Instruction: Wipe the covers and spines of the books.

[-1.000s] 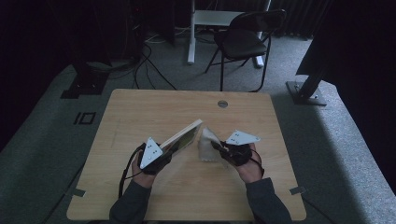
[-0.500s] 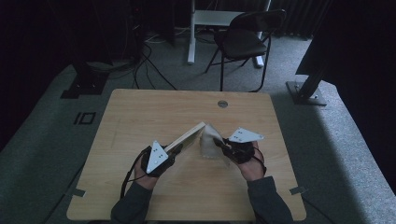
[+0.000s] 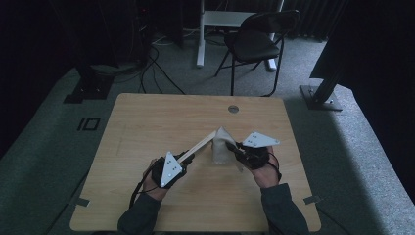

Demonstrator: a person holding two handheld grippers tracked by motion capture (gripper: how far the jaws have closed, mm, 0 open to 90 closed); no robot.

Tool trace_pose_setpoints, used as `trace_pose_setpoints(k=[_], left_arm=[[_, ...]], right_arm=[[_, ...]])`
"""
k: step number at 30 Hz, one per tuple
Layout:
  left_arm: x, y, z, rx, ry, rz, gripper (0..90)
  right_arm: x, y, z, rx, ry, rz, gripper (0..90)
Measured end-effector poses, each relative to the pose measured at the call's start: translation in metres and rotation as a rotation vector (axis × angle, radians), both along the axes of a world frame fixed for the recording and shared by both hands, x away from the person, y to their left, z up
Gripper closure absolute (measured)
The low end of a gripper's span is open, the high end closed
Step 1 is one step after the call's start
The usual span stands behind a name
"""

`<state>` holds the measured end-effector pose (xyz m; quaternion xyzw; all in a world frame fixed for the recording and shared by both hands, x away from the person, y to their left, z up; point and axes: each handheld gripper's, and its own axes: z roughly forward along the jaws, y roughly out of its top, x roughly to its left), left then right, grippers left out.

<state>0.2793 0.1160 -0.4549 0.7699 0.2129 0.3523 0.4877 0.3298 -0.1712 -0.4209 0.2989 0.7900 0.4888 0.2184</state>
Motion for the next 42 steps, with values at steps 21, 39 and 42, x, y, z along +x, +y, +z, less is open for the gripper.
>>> trace_pose_setpoints(k=[21, 39, 42], left_arm=[[-0.008, -0.012, -0.006, 0.104, -0.078, 0.011, 77.8], [-0.012, -0.021, -0.013, 0.183, -0.129, 0.017, 77.8], [-0.013, -0.023, -0.013, 0.186, -0.134, 0.014, 77.8]], right_arm=[[0.003, -0.002, 0.009, -0.01, -0.02, -0.005, 83.2], [0.005, -0.006, 0.015, -0.016, -0.035, -0.019, 83.2], [0.005, -0.008, 0.016, -0.015, -0.033, -0.025, 83.2]])
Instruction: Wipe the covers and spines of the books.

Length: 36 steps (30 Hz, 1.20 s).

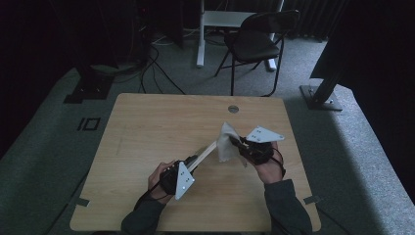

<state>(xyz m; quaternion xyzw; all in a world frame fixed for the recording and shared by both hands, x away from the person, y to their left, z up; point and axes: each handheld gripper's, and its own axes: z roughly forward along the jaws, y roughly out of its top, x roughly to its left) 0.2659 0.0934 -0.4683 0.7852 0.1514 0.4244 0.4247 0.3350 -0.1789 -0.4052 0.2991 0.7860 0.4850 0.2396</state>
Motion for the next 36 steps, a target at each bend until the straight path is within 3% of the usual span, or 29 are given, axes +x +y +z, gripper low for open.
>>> trace_pose_setpoints(k=[15, 36], left_arm=[[-0.003, -0.005, -0.004, 0.052, -0.041, 0.006, 77.8], [-0.008, -0.009, -0.008, 0.068, -0.096, 0.019, 77.9]], right_arm=[[0.01, -0.006, 0.003, -0.002, 0.002, -0.022, 83.2], [0.021, -0.006, 0.019, -0.015, -0.022, -0.036, 83.2]])
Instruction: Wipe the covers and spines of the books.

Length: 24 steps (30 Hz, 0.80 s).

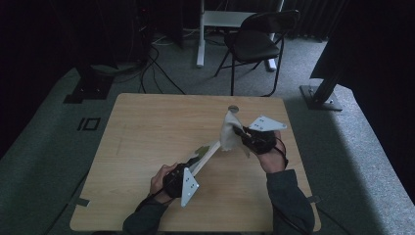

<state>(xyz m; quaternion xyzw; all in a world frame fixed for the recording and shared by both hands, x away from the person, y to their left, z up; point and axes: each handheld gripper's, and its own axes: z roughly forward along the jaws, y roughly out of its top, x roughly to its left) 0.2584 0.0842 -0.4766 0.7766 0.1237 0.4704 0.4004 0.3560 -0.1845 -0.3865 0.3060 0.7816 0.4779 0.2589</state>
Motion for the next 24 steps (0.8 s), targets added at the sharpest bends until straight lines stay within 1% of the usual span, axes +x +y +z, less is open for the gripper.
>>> trace_pose_setpoints(k=[3, 6, 7, 8, 13, 14, 15, 17, 24], left_arm=[[-0.001, -0.001, -0.001, 0.009, -0.009, 0.005, 77.9], [-0.001, -0.002, -0.001, 0.006, -0.01, 0.002, 77.9], [-0.002, -0.002, -0.001, 0.008, -0.016, 0.005, 77.9], [-0.002, -0.002, -0.002, 0.016, -0.021, 0.007, 77.9], [-0.003, -0.004, -0.003, 0.025, -0.035, 0.007, 77.9], [-0.004, -0.005, -0.004, 0.039, -0.043, 0.01, 77.9], [-0.004, -0.006, -0.004, 0.045, -0.047, 0.012, 77.9], [-0.005, -0.006, -0.005, 0.052, -0.05, 0.01, 77.9], [-0.005, -0.008, -0.006, 0.063, -0.055, 0.006, 77.9]], right_arm=[[0.0, 0.001, 0.002, -0.003, -0.004, 0.001, 83.2], [0.002, 0.003, 0.003, -0.006, -0.006, 0.003, 83.2], [0.002, 0.003, 0.003, -0.009, -0.007, 0.005, 83.2], [0.002, 0.004, 0.004, -0.01, -0.007, 0.006, 83.2], [0.003, 0.009, 0.006, -0.032, -0.016, 0.01, 83.2], [0.003, 0.01, 0.007, -0.036, -0.02, 0.01, 83.2], [0.003, 0.013, 0.009, -0.049, -0.026, 0.012, 83.2], [0.004, 0.016, 0.011, -0.056, -0.032, 0.013, 83.2], [0.008, 0.018, 0.017, -0.057, -0.04, 0.011, 83.2]])
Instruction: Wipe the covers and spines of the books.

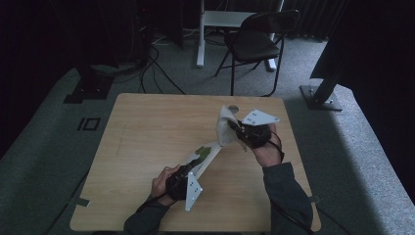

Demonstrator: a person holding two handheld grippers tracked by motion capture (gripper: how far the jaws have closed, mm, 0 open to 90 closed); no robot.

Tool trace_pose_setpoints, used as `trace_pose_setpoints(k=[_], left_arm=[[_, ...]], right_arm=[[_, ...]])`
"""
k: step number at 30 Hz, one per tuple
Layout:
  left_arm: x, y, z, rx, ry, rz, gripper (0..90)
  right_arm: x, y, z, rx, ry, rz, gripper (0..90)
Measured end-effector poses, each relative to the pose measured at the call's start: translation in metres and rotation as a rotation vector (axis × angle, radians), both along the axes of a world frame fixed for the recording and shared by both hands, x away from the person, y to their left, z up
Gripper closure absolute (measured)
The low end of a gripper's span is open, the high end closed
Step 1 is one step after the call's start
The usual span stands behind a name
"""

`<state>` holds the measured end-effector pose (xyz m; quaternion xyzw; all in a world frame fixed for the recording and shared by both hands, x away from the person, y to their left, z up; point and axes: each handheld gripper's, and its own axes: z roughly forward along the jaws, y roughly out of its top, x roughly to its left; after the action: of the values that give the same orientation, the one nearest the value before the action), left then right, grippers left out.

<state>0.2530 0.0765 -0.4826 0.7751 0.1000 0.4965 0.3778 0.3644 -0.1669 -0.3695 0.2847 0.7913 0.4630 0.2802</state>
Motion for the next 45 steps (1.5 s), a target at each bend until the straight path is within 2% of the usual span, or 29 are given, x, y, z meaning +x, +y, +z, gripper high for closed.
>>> trace_pose_setpoints(k=[6, 15, 20, 31, 45], left_arm=[[-0.002, -0.002, -0.002, 0.028, -0.017, 0.002, 77.8], [-0.003, -0.004, -0.003, 0.051, -0.04, 0.007, 77.7], [-0.004, -0.005, -0.004, 0.07, -0.055, 0.006, 77.7], [-0.004, -0.005, -0.004, 0.086, -0.068, 0.012, 77.6], [-0.004, -0.005, -0.004, 0.09, -0.076, 0.014, 77.6]], right_arm=[[0.005, 0.004, -0.001, 0.002, 0.014, 0.011, 83.2], [0.006, 0.019, -0.015, -0.037, 0.055, 0.043, 83.2], [0.004, 0.026, -0.018, -0.059, 0.062, 0.068, 83.2], [0.0, 0.04, -0.03, -0.103, 0.105, 0.127, 83.0], [-0.006, 0.049, -0.038, -0.117, 0.147, 0.184, 83.0]])
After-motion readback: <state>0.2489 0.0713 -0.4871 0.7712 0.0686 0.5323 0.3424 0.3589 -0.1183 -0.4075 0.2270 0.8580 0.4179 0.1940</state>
